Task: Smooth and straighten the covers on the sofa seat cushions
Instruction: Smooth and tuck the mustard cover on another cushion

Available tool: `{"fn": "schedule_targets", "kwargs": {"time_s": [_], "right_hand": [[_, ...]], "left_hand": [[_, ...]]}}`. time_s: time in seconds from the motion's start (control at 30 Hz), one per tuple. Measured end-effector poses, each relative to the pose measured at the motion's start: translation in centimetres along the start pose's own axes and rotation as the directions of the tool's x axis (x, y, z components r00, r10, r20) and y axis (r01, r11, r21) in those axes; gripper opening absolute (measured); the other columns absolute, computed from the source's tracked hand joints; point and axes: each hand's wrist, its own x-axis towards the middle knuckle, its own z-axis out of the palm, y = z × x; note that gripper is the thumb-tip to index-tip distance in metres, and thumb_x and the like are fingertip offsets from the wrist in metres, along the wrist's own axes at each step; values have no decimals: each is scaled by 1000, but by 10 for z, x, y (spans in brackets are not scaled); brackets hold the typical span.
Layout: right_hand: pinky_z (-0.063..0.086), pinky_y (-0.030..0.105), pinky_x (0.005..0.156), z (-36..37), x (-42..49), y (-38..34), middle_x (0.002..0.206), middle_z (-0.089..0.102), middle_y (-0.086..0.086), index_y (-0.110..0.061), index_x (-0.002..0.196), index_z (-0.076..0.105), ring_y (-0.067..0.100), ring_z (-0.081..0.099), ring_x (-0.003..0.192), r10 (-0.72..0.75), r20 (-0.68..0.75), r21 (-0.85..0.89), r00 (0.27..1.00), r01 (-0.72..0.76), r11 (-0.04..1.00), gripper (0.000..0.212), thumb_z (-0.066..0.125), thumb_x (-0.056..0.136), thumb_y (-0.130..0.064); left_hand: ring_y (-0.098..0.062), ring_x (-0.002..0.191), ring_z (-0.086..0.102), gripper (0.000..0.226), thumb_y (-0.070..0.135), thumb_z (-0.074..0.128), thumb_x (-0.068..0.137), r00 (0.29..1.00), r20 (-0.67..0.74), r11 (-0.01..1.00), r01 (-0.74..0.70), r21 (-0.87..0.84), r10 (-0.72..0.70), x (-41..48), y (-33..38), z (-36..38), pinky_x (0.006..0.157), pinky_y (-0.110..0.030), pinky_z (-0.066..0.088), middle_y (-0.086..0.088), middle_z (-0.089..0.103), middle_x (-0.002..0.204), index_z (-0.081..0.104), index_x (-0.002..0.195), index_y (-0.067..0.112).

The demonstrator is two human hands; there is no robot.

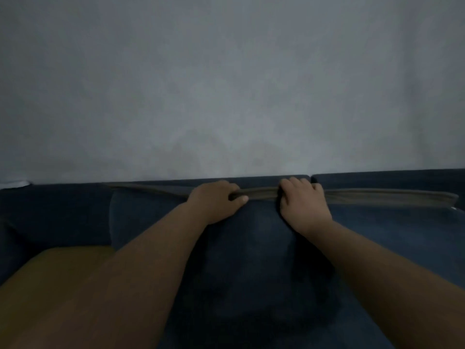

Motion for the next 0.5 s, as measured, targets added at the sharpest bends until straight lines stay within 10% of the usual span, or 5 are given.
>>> {"fn": "schedule_targets", "kwargs": {"time_s": [0.23, 0.5], "right_hand": [[33, 33, 60, 86, 76, 32, 67, 56, 7, -12, 72, 53, 28, 53, 62, -97, -178, 3, 979, 99, 995, 25, 38, 86, -28], [26, 33, 64, 193, 149, 58, 71, 59, 10, -9, 79, 58, 30, 54, 65, -46, -157, 33, 987, 52, 998, 36, 29, 84, -31]], "left_hand": [[-21, 99, 57, 37, 58, 29, 97, 989, -71, 988, 132, 81, -126, 112, -19, 62, 82, -37, 41, 1, 59, 108, 47, 91, 27], [-26, 92, 58, 36, 51, 28, 100, 979, -122, 979, 177, 101, -164, 215, -57, 131, 73, -36, 30, -3, 63, 103, 45, 84, 24]]}}
